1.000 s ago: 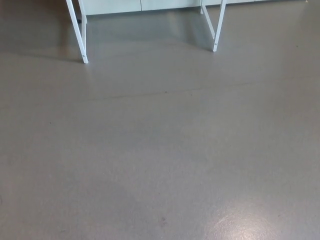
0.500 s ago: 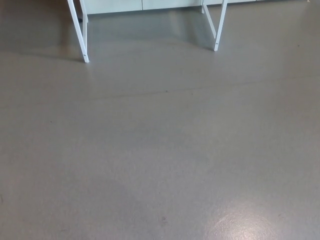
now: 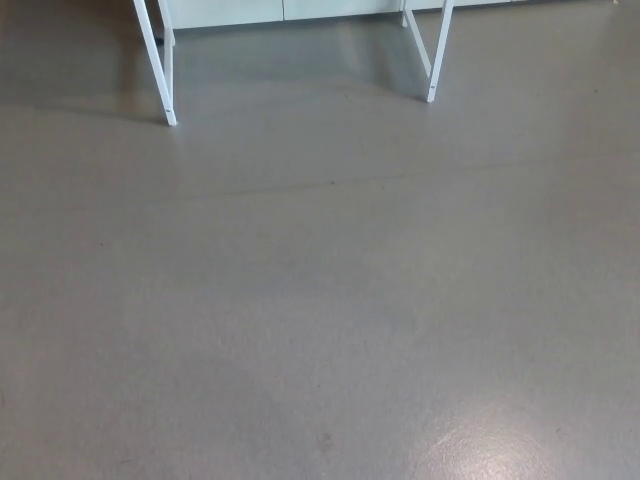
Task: The robot walks towards a desk on which a file tray is kept in the middle and a stapler is kept to its right. The robot lifts the stapler using its right hand and places it on the file tray.
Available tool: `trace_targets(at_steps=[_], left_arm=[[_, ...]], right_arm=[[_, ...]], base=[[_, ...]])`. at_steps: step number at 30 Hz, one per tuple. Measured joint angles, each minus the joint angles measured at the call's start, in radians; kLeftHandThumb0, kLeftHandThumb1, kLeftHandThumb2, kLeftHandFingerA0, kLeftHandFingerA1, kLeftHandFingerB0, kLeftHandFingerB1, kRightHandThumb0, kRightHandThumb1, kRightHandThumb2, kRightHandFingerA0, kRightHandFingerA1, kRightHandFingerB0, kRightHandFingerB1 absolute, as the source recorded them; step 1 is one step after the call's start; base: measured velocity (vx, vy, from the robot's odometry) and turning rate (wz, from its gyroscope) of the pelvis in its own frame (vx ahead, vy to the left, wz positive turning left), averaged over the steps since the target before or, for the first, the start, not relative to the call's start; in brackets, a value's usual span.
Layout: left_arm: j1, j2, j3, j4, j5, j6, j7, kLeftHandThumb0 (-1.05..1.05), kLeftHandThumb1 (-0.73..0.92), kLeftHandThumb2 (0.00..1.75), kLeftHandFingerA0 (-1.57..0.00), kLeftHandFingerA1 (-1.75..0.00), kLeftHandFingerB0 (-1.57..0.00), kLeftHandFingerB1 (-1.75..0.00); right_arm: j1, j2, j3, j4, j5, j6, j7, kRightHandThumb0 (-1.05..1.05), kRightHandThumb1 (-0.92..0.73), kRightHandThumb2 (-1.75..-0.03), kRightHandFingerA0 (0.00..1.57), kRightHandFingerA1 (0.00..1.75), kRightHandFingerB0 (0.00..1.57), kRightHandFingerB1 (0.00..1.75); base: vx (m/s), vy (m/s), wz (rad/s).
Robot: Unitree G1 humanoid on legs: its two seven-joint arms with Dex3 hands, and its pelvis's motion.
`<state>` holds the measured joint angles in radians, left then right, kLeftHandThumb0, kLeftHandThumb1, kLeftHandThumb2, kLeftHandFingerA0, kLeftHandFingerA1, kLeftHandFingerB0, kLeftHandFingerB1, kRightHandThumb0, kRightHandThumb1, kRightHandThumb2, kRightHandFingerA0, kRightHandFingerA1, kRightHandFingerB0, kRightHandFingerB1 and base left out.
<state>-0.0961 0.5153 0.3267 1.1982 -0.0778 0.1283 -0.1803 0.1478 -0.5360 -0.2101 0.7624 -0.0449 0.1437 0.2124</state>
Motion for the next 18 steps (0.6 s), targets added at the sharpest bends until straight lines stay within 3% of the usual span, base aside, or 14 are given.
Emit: trace_targets(at_steps=[1, 2, 6, 9, 10, 11, 12, 13, 14, 16, 18], left_arm=[[0.000, 0.000, 0.000, -0.002, -0.001, 0.000, -0.001, -0.78, 0.76, 0.71, -0.28, -0.85, -0.12, -0.69], [0.000, 0.000, -0.001, -0.003, -0.002, 0.000, -0.001, -0.82, 0.54, 1.07, -0.33, -0.76, -0.12, -0.63], [0.007, 0.001, -0.009, -0.008, -0.003, 0.000, -0.006, -0.79, 0.55, 1.08, -0.23, -0.71, -0.06, -0.60], [-0.008, 0.011, -0.005, -0.008, -0.006, 0.000, -0.006, -0.82, 0.53, 1.05, -0.28, -0.74, -0.09, -0.62], [-0.007, 0.010, -0.005, -0.006, -0.007, 0.000, -0.007, -0.78, 0.74, 0.73, -0.23, -0.81, -0.12, -0.68], [-0.003, 0.008, -0.005, -0.004, -0.007, 0.000, -0.009, -0.85, 0.53, 1.05, -0.30, -0.75, -0.13, -0.64], [0.000, 0.008, -0.005, -0.002, -0.007, 0.000, -0.012, -0.83, 0.52, 1.05, -0.30, -0.75, -0.13, -0.64], [0.000, 0.008, -0.005, -0.001, -0.007, 0.000, -0.012, -0.80, 0.74, 0.71, -0.27, -0.83, -0.16, -0.70], [0.000, 0.008, -0.006, -0.001, -0.007, 0.000, -0.013, -0.79, 0.54, 1.08, -0.29, -0.74, -0.12, -0.63], [0.000, 0.008, -0.009, -0.001, -0.007, 0.000, -0.012, -0.80, 0.55, 1.08, -0.24, -0.71, -0.09, -0.62], [-0.001, 0.004, -0.007, -0.001, -0.008, 0.001, -0.011, -0.83, 0.52, 1.05, -0.30, -0.75, -0.12, -0.64]], right_arm=[[0.000, 0.000, -0.002, 0.004, 0.003, -0.001, 0.001, -0.59, -0.76, -0.76, 0.00, 0.00, 0.00, 0.00], [-0.001, 0.000, -0.003, 0.007, 0.006, -0.002, 0.002, -0.57, -0.77, -0.74, 0.00, 0.00, 0.00, 0.00], [-0.005, 0.000, 0.004, 0.012, 0.007, -0.001, 0.001, -0.56, -0.80, -0.73, 0.00, 0.00, 0.00, 0.00], [-0.004, -0.002, 0.017, 0.011, 0.003, 0.002, 0.002, -0.56, -0.83, -0.72, 0.00, 0.00, 0.00, 0.00], [-0.006, -0.005, 0.020, 0.011, 0.002, 0.002, 0.002, -0.56, -0.81, -0.72, 0.00, 0.00, 0.00, 0.00], [-0.006, -0.009, 0.022, 0.011, 0.001, 0.003, 0.002, -0.55, -0.81, -0.72, 0.00, 0.00, 0.00, 0.00], [-0.005, -0.012, 0.023, 0.011, 0.000, 0.003, 0.000, -0.54, -0.82, -0.73, 0.00, 0.00, 0.00, 0.00], [-0.004, -0.012, 0.024, 0.009, 0.000, 0.004, 0.000, -0.55, -0.82, -0.72, 0.00, 0.00, 0.00, 0.00], [-0.002, -0.012, 0.026, 0.005, 0.000, 0.005, 0.000, -0.55, -0.81, -0.73, 0.00, 0.00, 0.00, 0.00], [-0.002, -0.013, 0.026, 0.003, 0.000, 0.005, 0.000, -0.55, -0.81, -0.73, 0.00, 0.00, 0.00, 0.00], [-0.001, -0.014, 0.028, 0.005, 0.000, 0.006, 0.000, -0.55, -0.83, -0.72, 0.00, 0.00, 0.00, 0.00]], base=[[0.00, 0.000, 0.00], [0.00, 0.000, 0.00], [0.01, -0.001, -0.02], [-0.03, -0.020, 0.21], [0.00, 0.000, 0.00], [0.04, 0.038, -0.06], [0.00, 0.000, 0.00], [0.06, 0.103, -0.04], [0.09, 0.153, -0.09], [0.12, 0.203, -0.07], [0.12, 0.446, 0.12]])
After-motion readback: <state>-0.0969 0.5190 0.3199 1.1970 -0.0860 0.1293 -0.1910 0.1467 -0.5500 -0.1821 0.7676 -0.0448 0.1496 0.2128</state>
